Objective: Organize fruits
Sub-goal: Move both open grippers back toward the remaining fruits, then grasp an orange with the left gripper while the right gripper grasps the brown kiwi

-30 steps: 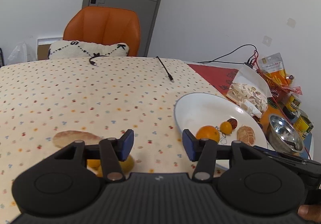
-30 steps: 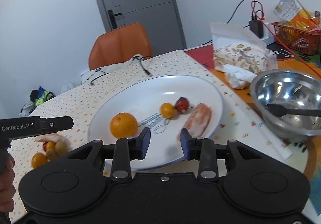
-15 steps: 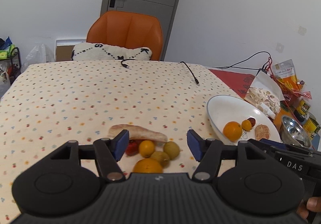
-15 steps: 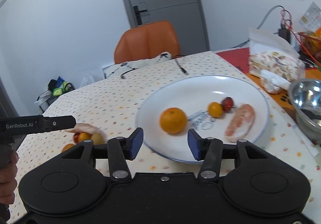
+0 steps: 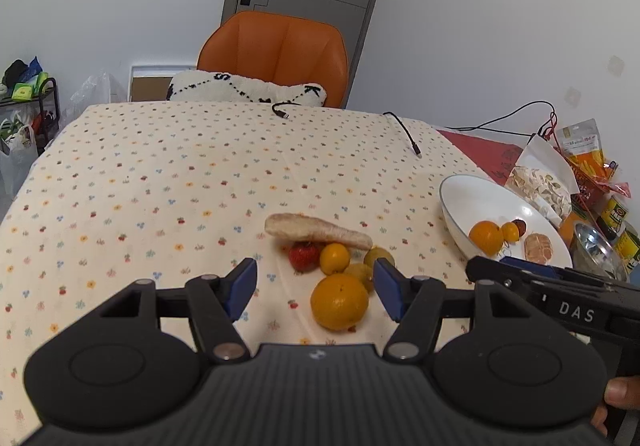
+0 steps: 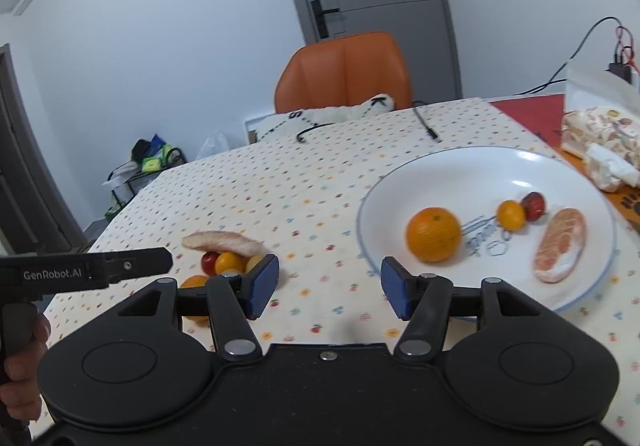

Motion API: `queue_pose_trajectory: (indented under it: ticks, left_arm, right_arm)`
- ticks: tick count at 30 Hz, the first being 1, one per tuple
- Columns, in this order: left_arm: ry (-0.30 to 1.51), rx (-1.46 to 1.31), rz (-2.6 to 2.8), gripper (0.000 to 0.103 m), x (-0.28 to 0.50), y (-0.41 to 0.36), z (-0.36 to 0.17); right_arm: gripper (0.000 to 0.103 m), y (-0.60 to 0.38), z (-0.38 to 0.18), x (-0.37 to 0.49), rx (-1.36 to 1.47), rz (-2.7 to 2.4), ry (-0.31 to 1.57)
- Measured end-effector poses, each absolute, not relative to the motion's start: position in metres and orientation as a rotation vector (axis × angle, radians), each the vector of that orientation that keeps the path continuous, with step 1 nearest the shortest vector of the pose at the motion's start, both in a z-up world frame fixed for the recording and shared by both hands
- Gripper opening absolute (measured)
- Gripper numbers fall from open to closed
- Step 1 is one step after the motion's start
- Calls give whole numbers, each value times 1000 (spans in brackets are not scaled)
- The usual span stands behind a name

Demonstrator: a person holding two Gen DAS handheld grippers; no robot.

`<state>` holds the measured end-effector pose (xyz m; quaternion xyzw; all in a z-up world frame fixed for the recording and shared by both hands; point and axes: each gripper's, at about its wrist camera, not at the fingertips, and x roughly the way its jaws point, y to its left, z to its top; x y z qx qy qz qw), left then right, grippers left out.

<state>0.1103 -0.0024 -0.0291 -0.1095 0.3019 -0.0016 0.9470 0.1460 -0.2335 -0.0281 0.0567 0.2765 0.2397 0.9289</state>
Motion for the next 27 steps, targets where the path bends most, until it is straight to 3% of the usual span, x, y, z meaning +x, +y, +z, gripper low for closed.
queue_pose_trajectory:
  ticks: [27]
  left_arm:
    - [636,-290,-44,59,123,-5,-66]
  right_arm:
    - [56,-201,-46,158,94,566,634]
